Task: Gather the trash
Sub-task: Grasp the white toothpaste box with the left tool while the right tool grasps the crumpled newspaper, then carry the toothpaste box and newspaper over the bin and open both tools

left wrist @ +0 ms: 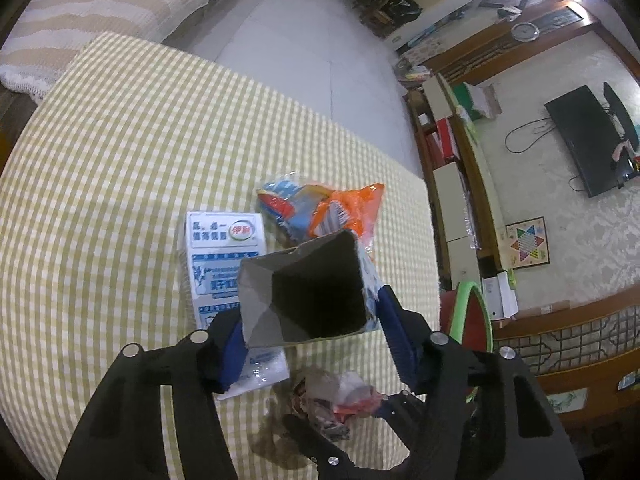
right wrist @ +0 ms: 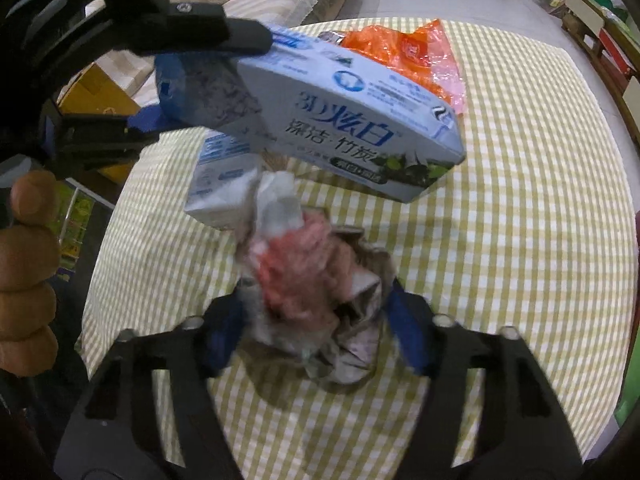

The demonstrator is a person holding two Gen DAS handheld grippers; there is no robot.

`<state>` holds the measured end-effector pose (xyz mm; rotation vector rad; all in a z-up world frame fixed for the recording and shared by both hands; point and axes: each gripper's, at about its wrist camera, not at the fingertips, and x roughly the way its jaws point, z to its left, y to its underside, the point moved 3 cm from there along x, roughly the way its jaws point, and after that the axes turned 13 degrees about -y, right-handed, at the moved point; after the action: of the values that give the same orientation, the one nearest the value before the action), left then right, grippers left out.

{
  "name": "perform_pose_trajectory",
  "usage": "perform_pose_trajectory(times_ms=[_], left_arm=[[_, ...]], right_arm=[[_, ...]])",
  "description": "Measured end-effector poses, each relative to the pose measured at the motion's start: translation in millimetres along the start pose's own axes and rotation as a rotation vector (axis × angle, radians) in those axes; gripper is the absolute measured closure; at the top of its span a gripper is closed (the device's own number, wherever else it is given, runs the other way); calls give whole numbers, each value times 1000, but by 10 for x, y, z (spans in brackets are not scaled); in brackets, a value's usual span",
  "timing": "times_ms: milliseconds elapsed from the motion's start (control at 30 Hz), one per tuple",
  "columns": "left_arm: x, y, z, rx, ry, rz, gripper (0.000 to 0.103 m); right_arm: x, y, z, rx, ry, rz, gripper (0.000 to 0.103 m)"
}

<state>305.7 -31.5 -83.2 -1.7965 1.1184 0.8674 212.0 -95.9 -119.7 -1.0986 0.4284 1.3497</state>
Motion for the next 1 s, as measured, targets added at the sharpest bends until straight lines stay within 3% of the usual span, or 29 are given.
perform_pose_trajectory(times_ms=[167, 1000], left_arm=[[-135, -20, -61, 32, 7, -30, 53], [-863, 290, -858, 228, -19, -137, 53]], right_arm=[[-147, 22, -16, 1, 0, -16, 52], [-1695, 287, -386, 71, 73, -281, 53]])
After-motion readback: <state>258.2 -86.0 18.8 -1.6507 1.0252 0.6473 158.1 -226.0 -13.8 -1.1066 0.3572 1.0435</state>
